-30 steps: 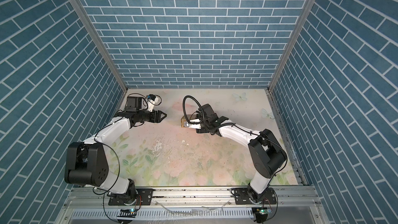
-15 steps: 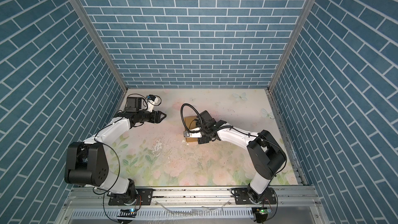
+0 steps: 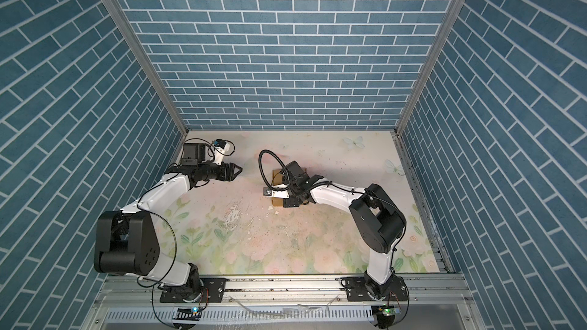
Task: Assemble paper box
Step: Turn over the paper box at the center of the table.
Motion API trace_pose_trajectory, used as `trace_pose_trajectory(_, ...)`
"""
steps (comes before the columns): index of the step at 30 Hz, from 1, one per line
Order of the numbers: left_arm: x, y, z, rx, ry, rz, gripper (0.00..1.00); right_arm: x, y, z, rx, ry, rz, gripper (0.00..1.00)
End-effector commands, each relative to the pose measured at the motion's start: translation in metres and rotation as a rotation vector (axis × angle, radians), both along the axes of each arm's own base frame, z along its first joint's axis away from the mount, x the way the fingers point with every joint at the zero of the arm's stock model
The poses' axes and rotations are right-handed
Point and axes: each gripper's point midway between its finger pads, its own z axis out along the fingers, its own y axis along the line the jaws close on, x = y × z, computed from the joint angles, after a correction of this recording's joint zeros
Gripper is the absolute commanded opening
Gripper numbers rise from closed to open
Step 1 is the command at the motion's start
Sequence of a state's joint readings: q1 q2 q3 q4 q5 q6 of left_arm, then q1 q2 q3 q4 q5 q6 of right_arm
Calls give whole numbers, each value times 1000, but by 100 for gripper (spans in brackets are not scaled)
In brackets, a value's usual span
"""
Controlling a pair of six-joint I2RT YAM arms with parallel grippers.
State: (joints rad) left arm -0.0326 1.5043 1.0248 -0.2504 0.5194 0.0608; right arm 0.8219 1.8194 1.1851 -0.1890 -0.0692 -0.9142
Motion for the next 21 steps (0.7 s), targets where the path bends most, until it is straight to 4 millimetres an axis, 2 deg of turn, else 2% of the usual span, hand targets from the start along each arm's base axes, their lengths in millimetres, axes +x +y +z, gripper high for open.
trace_pose_trajectory(1,-5,5,1,5,-3,7,74,8,7,2,7,-11,-24,79)
trace_pose_trajectory(7,-4,9,-1,17,-13,8,75,3,3,12,13,-18,-7,79)
trace_pose_trajectory(13,-4,16,-6,46,-20,9,81,-5,-2,39,101,-11,-53,79)
trace_pose_trajectory(18,-6,23,-11,102,-33,-4,90,-2,-15,56,163,1,-135,80)
trace_pose_trajectory(21,-9,31,-16,114,-52,15,95,8,-32,71,208,-5,-208,80)
